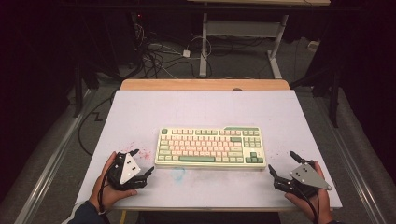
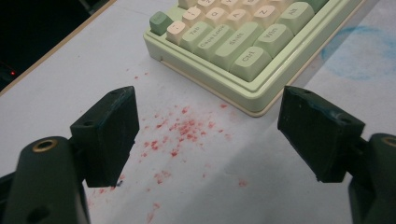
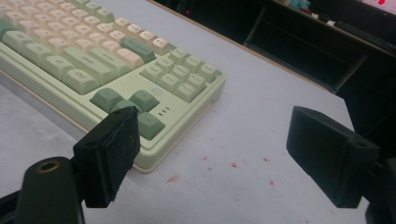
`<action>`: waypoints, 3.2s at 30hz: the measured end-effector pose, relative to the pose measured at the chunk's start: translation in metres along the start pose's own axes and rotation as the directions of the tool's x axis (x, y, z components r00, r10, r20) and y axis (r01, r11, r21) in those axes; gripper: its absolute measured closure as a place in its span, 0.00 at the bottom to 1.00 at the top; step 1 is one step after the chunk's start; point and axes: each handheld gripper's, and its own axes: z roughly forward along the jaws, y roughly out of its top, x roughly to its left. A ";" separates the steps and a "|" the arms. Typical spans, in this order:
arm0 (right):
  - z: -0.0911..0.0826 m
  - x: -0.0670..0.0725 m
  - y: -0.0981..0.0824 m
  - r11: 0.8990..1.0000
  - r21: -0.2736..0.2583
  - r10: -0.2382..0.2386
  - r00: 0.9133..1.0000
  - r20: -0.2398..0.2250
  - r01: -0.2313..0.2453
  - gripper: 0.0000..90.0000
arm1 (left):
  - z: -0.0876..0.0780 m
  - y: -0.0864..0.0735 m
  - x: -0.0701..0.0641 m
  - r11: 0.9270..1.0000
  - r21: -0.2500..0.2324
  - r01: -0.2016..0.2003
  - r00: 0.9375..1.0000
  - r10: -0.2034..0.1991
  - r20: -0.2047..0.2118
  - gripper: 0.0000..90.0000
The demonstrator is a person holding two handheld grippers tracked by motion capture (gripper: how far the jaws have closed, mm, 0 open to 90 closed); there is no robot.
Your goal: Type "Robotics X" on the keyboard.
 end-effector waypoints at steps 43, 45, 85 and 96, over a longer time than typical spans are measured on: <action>0.052 0.005 0.074 0.996 0.093 0.041 0.940 -0.338 -0.010 1.00 | 0.044 0.053 -0.011 0.993 -0.019 0.118 0.992 -0.117 0.047 0.21; 0.058 0.011 0.076 0.994 0.106 0.034 0.934 -0.357 0.004 1.00 | 0.050 0.055 -0.015 0.992 -0.015 0.124 0.991 -0.123 0.060 0.21; 0.099 0.043 0.060 0.971 0.222 0.000 0.923 -0.384 0.092 1.00 | 0.089 0.055 -0.041 0.985 0.162 0.051 0.988 -0.073 0.134 0.97; 0.098 0.045 0.061 0.970 0.220 -0.013 0.927 -0.375 0.102 1.00 | 0.119 0.057 -0.055 0.977 0.210 0.045 0.986 -0.077 0.145 0.97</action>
